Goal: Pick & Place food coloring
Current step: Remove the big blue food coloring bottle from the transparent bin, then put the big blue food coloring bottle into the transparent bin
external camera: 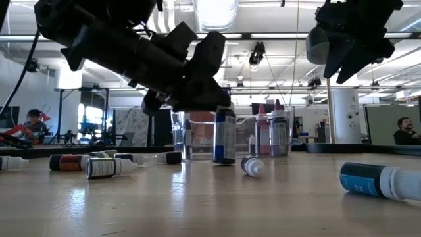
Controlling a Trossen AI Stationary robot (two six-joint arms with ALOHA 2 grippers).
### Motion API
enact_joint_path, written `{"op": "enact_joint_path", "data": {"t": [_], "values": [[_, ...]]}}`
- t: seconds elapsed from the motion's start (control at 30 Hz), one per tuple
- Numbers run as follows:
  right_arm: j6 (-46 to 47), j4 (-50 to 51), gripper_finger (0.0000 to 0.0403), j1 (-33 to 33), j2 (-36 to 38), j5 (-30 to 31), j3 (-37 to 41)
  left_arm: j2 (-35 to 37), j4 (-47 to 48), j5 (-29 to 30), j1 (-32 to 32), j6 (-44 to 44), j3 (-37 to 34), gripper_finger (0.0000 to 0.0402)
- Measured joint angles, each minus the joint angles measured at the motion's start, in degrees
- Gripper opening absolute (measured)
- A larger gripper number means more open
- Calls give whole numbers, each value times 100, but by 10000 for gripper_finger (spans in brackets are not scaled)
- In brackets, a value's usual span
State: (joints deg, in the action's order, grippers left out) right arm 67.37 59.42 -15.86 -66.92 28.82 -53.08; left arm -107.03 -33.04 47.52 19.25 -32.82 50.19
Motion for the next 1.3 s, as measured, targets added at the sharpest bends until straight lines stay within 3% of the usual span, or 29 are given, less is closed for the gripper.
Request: {"op": "enact_joint_path", "data": {"t": [0.17, 0.53, 0.73, 1.03, 1.3], "values": [[9, -2, 226, 0, 4, 2, 0, 3, 14, -1, 102, -38, -9, 85], [11, -30, 226, 0, 4, -26, 0, 16, 66, -45, 377, -96, -2, 146], [-612, -802, 226, -2, -74, -693, 0, 29, 100, -119, 516, -75, -1, 149], [-1151, -2550, 226, -4, -1204, -1302, -98, 34, 709, -238, 681, -385, 2, 149], [-1941, -2598, 226, -8, -2297, -1296, -1061, 34, 1366, -275, 752, -1108, 2, 149]]}}
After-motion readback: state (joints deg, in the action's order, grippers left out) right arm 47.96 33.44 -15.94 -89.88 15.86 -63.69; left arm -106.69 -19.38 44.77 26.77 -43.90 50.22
